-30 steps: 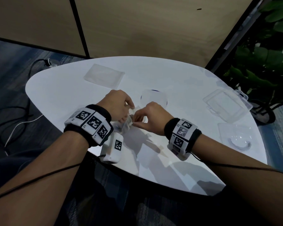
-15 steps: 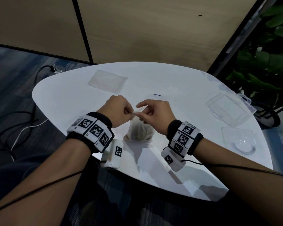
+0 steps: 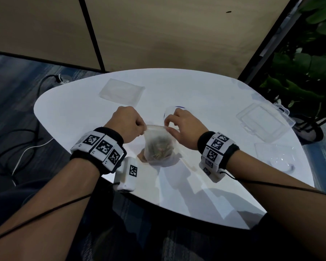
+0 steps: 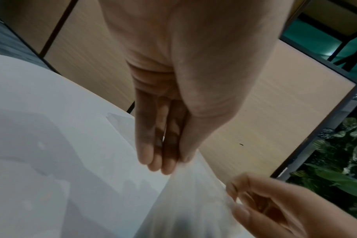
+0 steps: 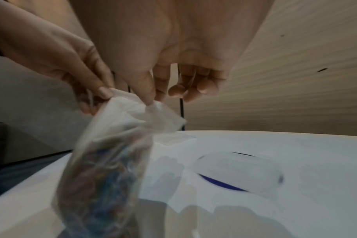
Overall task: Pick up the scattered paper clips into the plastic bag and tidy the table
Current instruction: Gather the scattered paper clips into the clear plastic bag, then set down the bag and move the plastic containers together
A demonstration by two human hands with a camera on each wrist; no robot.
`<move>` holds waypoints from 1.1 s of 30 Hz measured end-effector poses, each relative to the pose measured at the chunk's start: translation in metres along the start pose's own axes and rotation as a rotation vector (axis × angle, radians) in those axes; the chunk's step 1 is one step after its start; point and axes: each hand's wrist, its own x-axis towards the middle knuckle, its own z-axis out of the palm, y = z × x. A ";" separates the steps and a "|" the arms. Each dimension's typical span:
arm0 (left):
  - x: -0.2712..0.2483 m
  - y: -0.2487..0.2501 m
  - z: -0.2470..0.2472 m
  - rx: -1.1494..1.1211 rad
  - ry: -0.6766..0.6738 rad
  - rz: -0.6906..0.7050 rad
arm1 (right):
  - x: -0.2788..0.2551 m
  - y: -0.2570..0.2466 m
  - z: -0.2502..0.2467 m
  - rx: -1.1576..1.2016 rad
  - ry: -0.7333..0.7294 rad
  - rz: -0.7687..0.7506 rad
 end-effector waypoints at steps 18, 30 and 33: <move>0.160 -0.032 0.055 0.203 0.060 -0.133 | -0.044 0.184 -0.024 -0.376 -0.064 0.956; 0.174 -0.022 0.055 0.166 0.184 -0.159 | -0.094 0.259 -0.036 -0.065 -0.214 1.026; 0.160 -0.005 0.052 -0.018 0.322 -0.122 | -0.079 0.234 -0.035 -0.076 -0.269 0.900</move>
